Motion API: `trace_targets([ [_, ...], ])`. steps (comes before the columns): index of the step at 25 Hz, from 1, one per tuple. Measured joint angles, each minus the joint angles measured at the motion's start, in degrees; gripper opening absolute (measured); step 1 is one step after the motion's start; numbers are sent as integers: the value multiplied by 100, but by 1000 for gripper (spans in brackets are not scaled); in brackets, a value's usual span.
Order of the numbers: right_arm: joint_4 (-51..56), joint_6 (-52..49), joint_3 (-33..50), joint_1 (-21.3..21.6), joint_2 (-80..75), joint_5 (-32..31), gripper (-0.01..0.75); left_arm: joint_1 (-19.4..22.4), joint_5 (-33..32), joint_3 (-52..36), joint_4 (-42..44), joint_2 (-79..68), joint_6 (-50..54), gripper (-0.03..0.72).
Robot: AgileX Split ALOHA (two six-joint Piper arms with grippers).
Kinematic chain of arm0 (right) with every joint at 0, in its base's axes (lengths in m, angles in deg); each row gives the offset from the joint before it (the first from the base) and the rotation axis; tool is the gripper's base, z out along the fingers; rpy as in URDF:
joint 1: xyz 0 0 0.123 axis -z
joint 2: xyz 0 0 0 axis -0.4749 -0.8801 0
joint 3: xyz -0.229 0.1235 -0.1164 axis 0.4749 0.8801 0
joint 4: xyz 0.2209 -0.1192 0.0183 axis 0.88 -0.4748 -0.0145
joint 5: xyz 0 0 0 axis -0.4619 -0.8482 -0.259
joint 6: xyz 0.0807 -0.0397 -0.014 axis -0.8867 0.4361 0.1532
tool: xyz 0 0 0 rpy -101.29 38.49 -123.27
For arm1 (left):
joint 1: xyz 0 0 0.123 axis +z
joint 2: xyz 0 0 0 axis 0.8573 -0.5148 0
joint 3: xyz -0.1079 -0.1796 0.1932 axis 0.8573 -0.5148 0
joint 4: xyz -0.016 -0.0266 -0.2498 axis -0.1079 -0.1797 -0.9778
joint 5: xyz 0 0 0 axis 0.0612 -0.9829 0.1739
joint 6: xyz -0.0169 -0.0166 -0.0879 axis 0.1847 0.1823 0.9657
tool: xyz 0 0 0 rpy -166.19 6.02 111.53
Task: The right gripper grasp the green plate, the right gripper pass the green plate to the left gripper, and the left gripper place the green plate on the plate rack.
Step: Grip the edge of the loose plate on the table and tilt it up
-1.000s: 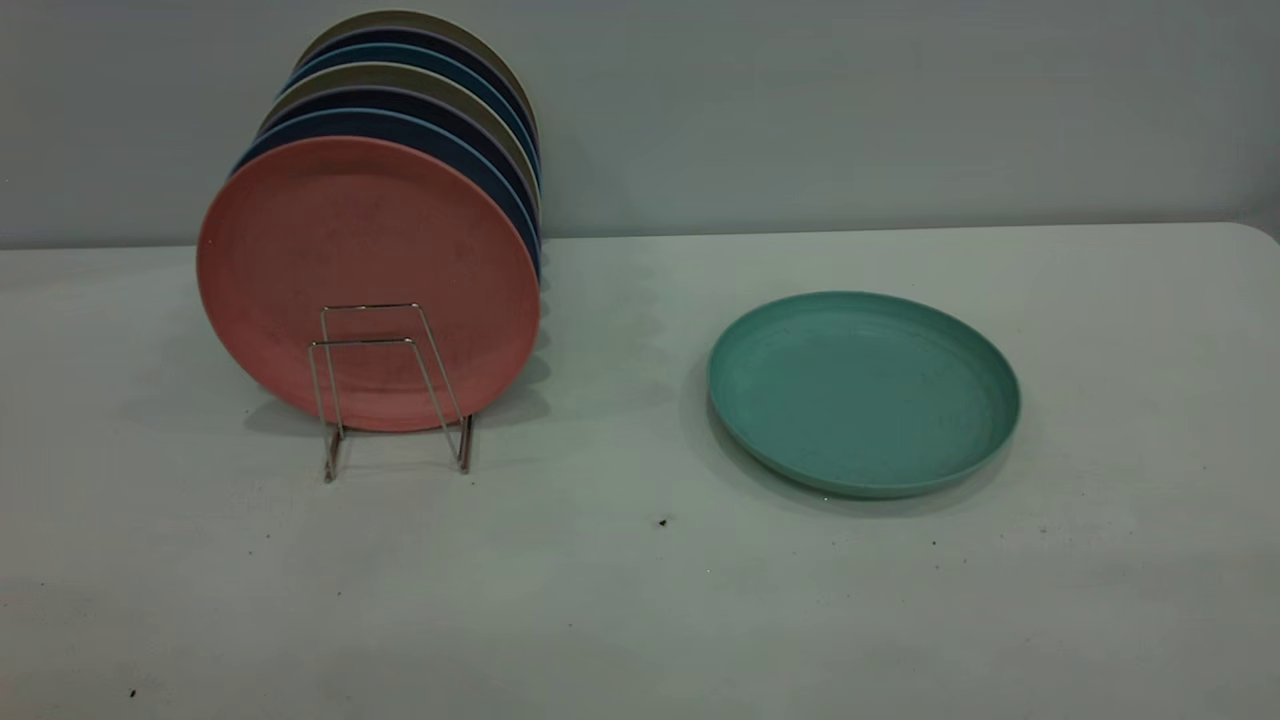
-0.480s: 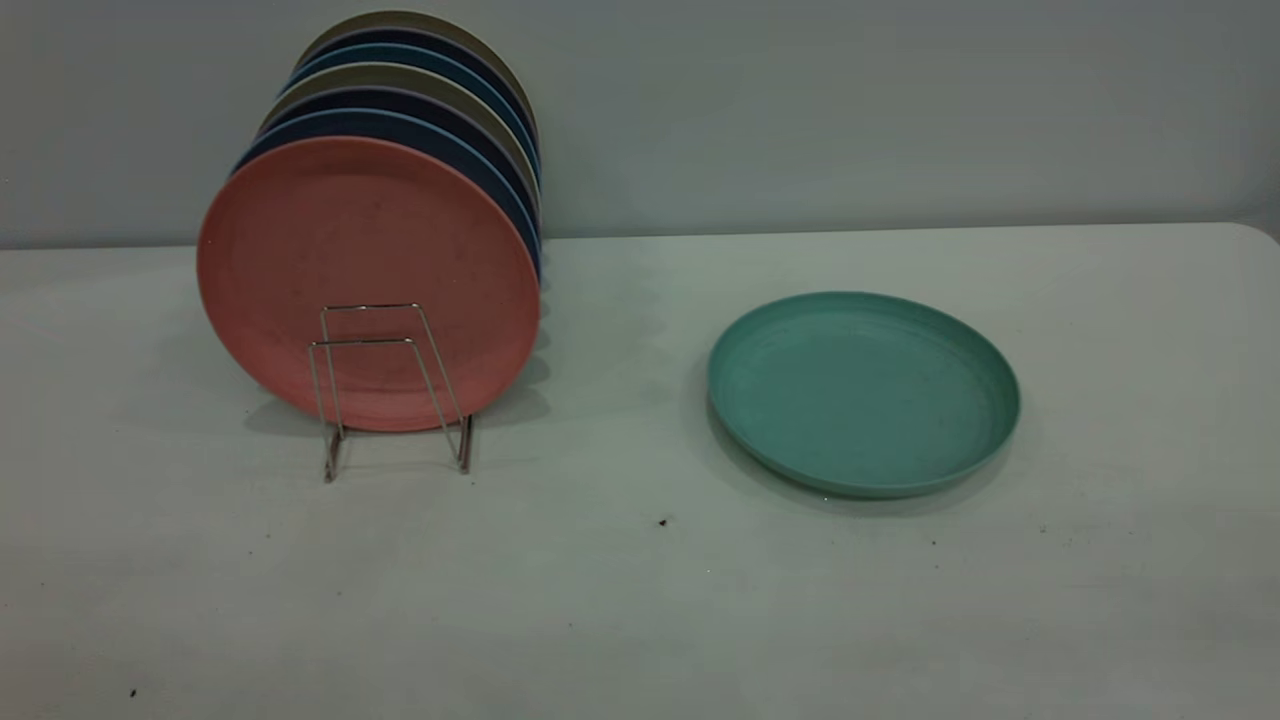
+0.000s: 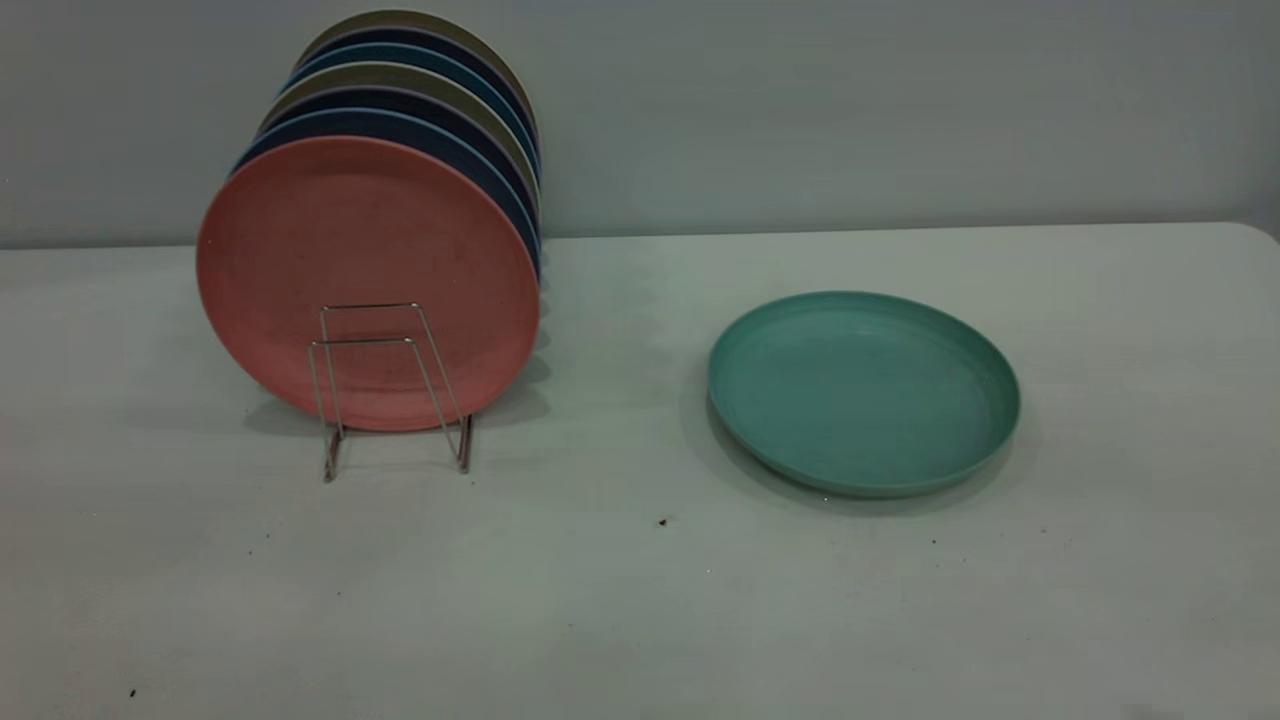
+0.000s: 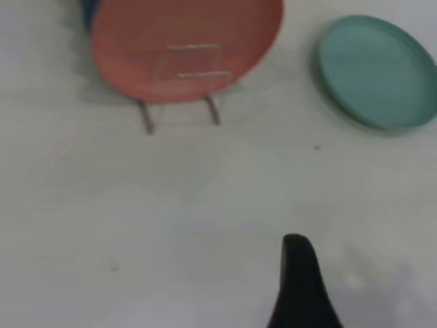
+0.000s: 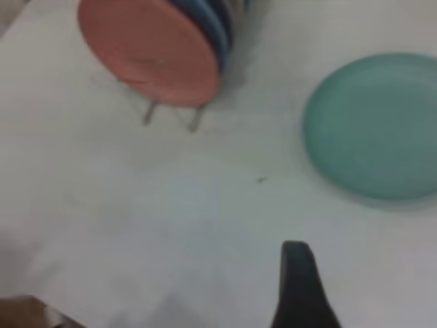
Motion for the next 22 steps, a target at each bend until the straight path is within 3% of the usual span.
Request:
trace_targets([
  [4,899,974,-504,10,-1615,118,511,0,205,0,-465,-620,-498,516],
  [11,1080,1492,-1767,94,-4415,135,498,0,430,0,-510,-699,-631,516],
  [18,1176,1499,-3483,633,-6834,-814,498,0,430,0,-510,-694,-637,516],
  [22,1191,1424,-3997,894,-7506,-846,498,0,430,0,-510,-694,-637,516],
])
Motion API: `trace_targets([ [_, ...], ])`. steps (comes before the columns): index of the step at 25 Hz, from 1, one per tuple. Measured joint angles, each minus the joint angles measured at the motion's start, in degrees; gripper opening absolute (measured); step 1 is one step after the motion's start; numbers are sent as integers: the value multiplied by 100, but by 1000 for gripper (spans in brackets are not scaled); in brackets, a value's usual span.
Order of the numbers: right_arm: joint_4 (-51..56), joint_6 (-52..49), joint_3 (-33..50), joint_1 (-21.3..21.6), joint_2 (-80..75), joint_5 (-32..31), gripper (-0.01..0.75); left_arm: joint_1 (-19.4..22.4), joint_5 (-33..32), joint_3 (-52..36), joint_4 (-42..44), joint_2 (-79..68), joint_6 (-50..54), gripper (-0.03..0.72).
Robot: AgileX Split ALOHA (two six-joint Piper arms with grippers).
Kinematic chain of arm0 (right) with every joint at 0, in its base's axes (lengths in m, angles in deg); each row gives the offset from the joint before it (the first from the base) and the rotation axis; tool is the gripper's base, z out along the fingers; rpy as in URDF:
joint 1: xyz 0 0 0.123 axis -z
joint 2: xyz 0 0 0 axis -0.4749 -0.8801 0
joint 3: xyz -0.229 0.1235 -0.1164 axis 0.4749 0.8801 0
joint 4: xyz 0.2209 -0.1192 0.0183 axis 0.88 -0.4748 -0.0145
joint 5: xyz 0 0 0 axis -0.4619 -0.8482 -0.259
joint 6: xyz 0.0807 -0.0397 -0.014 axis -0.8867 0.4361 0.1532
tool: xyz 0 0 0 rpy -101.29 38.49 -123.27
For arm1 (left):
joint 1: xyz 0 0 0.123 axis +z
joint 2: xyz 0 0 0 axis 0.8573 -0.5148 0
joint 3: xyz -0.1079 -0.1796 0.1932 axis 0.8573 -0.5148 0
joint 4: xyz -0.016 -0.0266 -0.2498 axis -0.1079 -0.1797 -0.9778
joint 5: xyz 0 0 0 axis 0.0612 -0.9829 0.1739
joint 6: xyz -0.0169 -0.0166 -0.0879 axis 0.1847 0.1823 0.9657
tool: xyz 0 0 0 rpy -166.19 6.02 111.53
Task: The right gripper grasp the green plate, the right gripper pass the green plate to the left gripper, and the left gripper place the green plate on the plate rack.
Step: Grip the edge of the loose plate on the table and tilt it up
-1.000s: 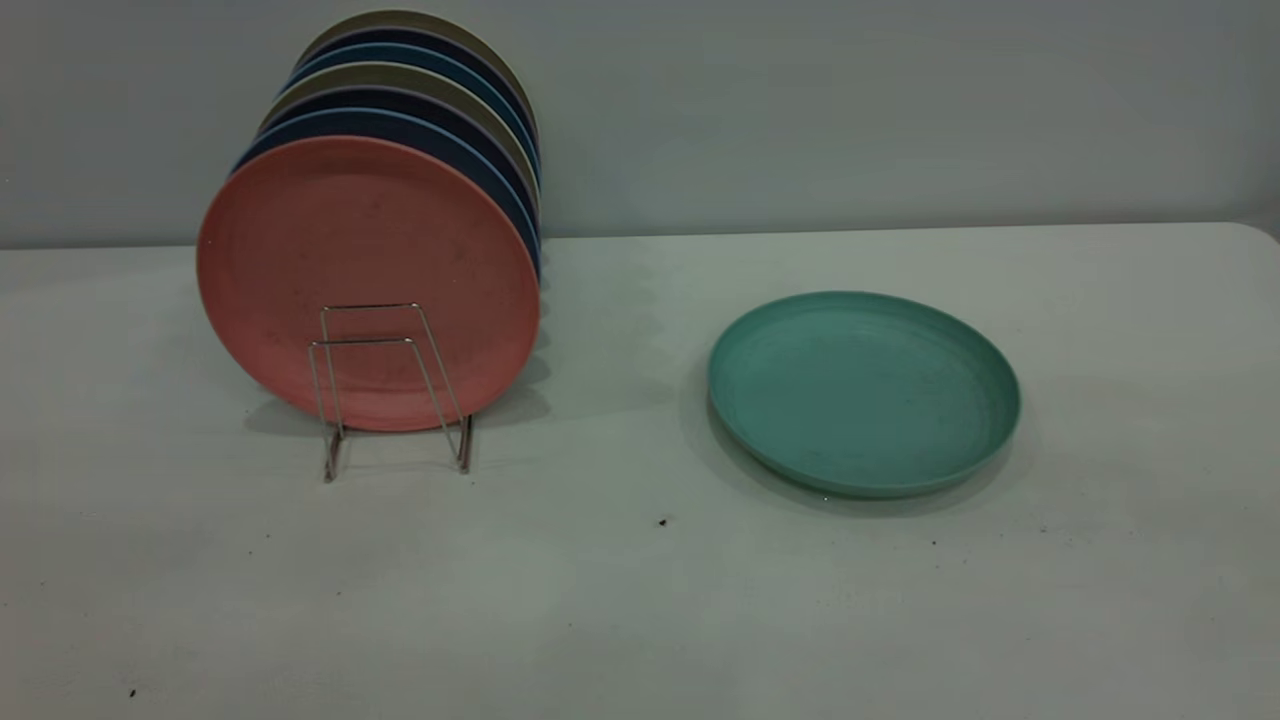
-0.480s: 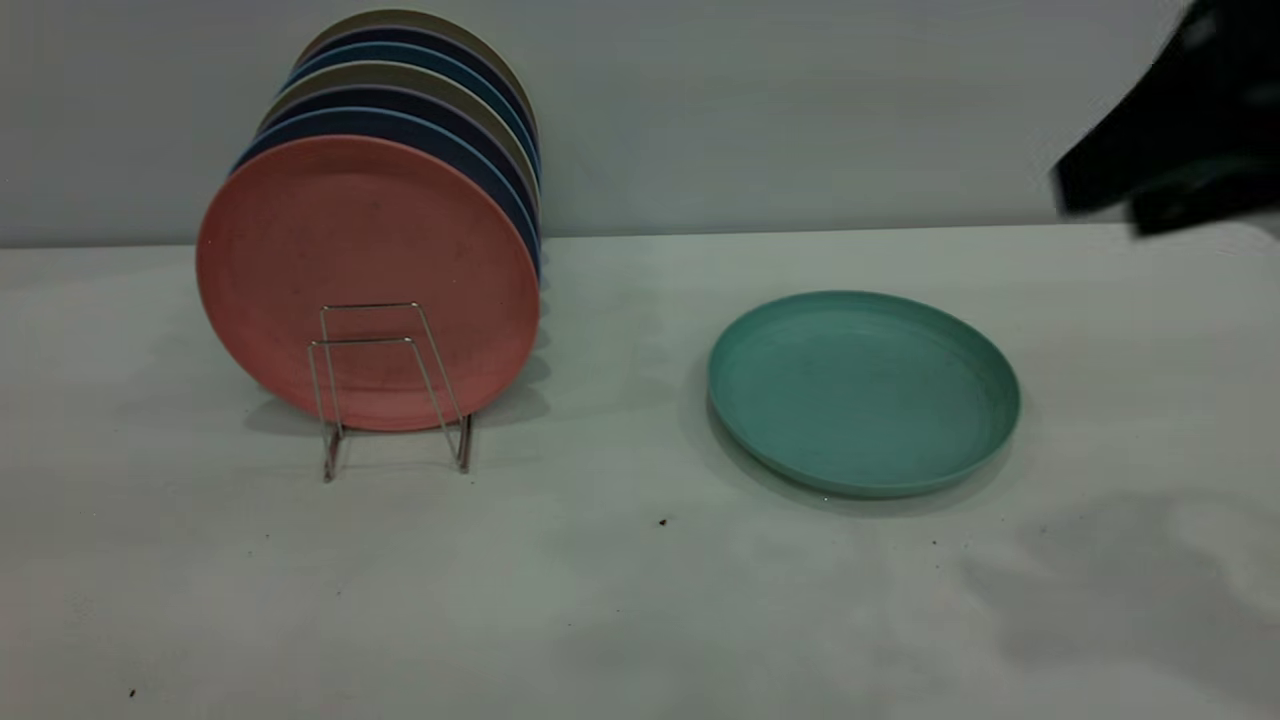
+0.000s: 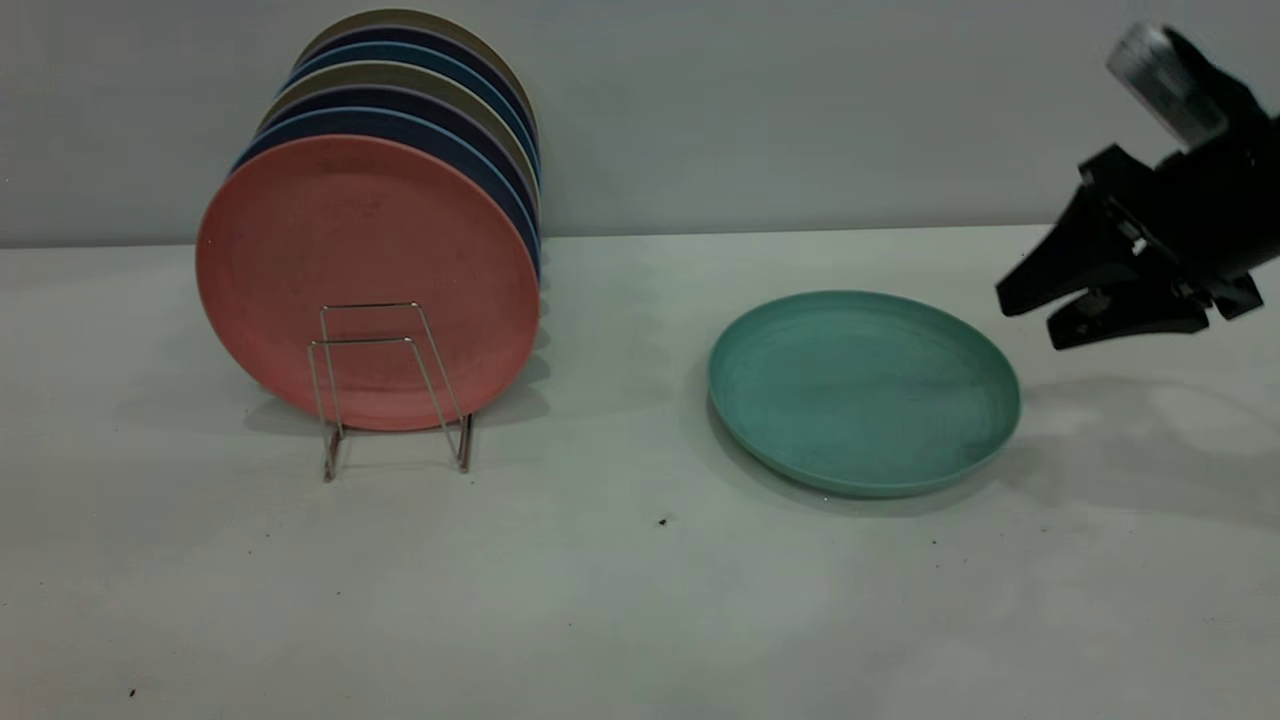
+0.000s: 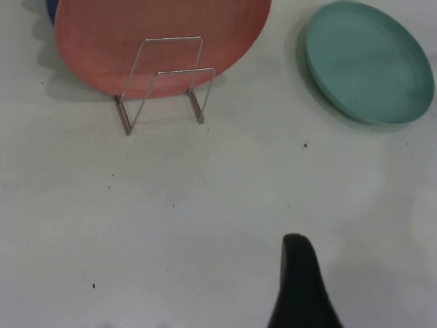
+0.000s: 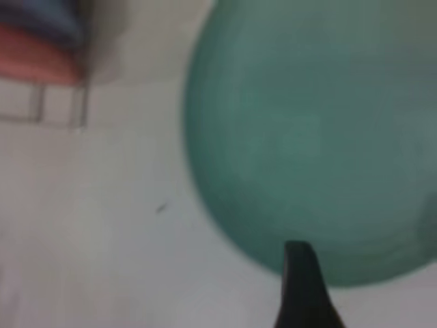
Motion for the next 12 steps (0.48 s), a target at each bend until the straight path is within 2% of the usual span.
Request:
trace_targets([
  [4,0,-15,-197,214,-333,140,498,0,28,0,0,0,0,516],
  [12,173,95,-329,226,-991,349,498,0,43,0,0,0,0,516],
])
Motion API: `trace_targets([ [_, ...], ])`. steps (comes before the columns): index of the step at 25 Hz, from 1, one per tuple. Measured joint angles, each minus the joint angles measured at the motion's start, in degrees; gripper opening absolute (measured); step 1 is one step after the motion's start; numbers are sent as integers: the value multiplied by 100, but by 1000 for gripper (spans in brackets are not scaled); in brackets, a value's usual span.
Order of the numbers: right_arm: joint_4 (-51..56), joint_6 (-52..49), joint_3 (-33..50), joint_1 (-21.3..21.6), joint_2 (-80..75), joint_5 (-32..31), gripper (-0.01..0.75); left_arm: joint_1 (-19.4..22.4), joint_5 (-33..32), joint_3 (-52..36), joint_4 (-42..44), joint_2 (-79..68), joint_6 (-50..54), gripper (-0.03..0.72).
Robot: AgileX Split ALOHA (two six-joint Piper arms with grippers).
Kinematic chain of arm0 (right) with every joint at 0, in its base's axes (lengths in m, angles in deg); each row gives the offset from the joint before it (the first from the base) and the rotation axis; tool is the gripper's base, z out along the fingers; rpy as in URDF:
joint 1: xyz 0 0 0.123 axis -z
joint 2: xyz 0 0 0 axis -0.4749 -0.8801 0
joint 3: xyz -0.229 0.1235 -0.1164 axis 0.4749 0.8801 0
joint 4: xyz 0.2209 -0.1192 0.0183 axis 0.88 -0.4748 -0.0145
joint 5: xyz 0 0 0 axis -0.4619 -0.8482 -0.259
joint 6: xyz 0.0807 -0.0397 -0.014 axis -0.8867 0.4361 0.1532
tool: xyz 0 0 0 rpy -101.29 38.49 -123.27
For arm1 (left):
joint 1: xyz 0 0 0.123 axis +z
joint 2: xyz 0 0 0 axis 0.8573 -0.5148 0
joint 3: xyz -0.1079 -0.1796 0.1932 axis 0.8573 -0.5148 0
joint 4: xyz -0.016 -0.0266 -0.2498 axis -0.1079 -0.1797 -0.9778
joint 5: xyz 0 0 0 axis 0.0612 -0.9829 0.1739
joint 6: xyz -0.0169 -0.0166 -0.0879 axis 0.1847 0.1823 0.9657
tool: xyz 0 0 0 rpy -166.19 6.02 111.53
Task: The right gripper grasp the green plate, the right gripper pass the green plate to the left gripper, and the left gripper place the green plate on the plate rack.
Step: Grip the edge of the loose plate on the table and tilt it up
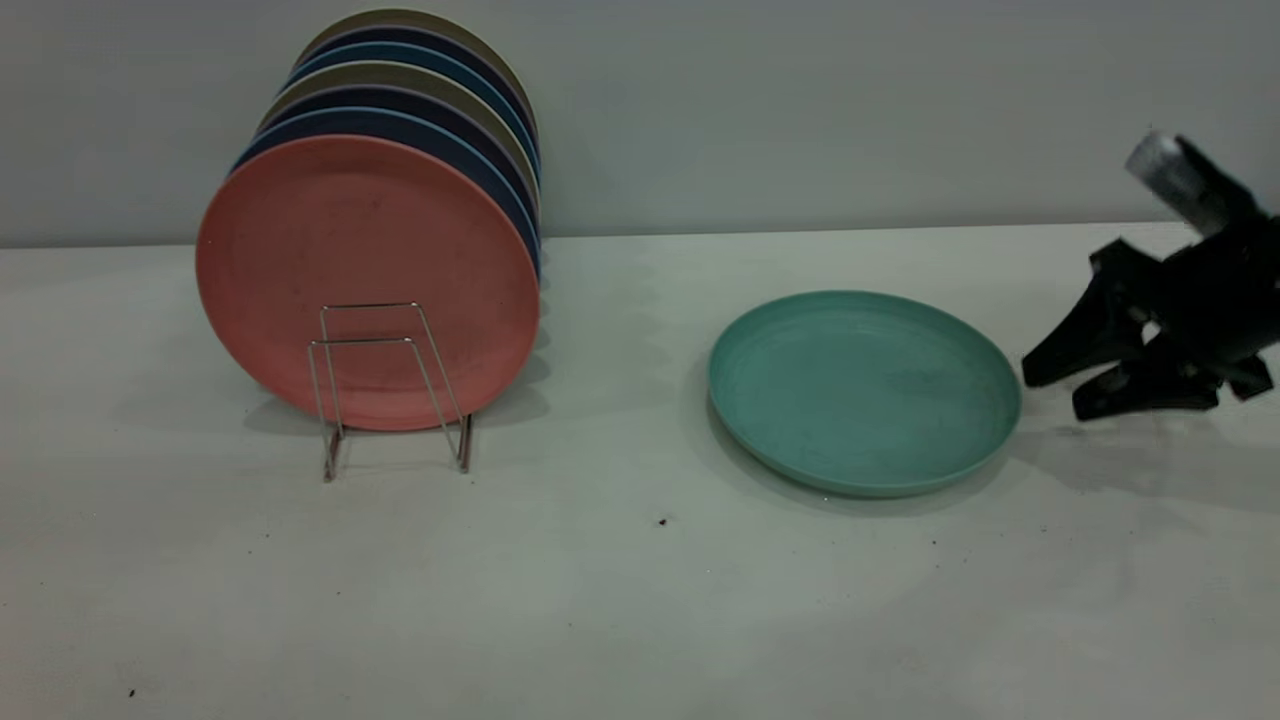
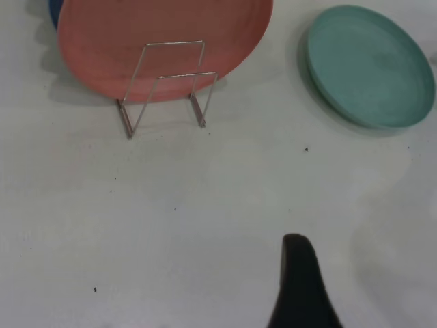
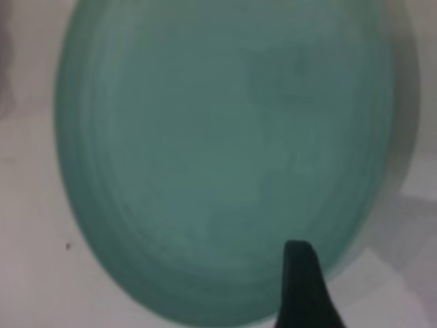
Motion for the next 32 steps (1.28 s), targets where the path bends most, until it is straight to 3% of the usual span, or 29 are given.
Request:
trace_targets([
  [18,680,169,-255,-289,-432,188,498,0,0,0,0,35,-11,516],
  [32,1054,261,-257,-566,-432,763,423,0,106,0,0,35,-11,516],
])
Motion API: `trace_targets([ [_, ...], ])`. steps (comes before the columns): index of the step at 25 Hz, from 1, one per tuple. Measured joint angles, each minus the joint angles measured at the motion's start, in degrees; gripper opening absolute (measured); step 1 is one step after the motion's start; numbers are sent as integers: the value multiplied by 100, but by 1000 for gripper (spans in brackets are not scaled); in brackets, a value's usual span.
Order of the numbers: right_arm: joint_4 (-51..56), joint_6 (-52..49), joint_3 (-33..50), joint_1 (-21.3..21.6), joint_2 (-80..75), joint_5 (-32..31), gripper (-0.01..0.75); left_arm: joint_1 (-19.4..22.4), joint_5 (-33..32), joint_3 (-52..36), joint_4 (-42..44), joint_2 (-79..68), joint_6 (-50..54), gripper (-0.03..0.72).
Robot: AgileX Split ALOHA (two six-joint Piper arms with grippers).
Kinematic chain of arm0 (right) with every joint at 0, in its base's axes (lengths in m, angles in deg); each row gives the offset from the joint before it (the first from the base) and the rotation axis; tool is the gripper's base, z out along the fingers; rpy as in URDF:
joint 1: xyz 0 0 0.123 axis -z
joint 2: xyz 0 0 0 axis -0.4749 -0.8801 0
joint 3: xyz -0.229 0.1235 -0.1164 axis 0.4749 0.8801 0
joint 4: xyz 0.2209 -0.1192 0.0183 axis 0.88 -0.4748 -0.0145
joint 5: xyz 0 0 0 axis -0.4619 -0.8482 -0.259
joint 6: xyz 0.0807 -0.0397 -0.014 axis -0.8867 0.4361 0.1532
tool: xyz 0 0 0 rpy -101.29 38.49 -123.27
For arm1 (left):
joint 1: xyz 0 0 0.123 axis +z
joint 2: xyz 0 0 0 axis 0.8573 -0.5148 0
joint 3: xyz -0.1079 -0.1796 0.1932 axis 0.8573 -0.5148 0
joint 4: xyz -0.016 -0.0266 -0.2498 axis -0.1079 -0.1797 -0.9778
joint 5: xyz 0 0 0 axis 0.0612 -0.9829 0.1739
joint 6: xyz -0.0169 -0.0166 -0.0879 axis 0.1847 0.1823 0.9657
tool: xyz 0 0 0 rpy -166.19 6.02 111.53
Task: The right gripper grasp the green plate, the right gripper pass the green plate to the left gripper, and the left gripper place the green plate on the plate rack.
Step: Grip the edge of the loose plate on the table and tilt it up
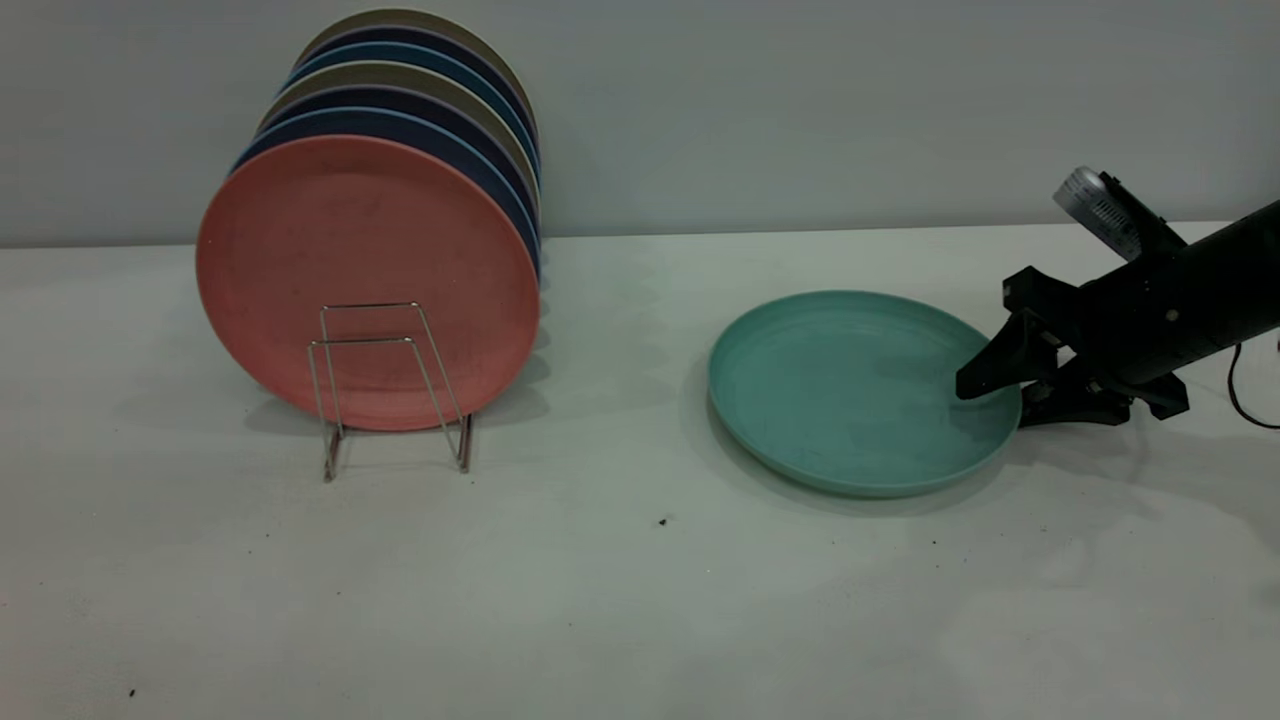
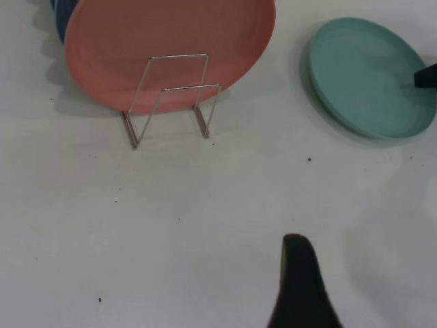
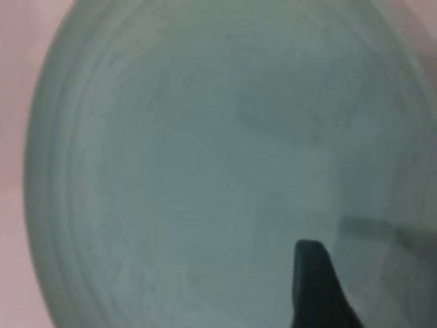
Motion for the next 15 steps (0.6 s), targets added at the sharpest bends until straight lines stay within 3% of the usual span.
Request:
trace_targets([
  [3,28,18,0,-59,0,160,333,0,5,0,0,3,0,516],
  [8,39,23,0,-66,0,339,55,0,-37,0,-109,7,0,514],
  [10,53,23,0,-66,0,367,18,0,-82,0,-192,-8,0,507],
  [15,-141,9,0,-66,13,348,14,0,-93,0,-566,-472,-186,498],
])
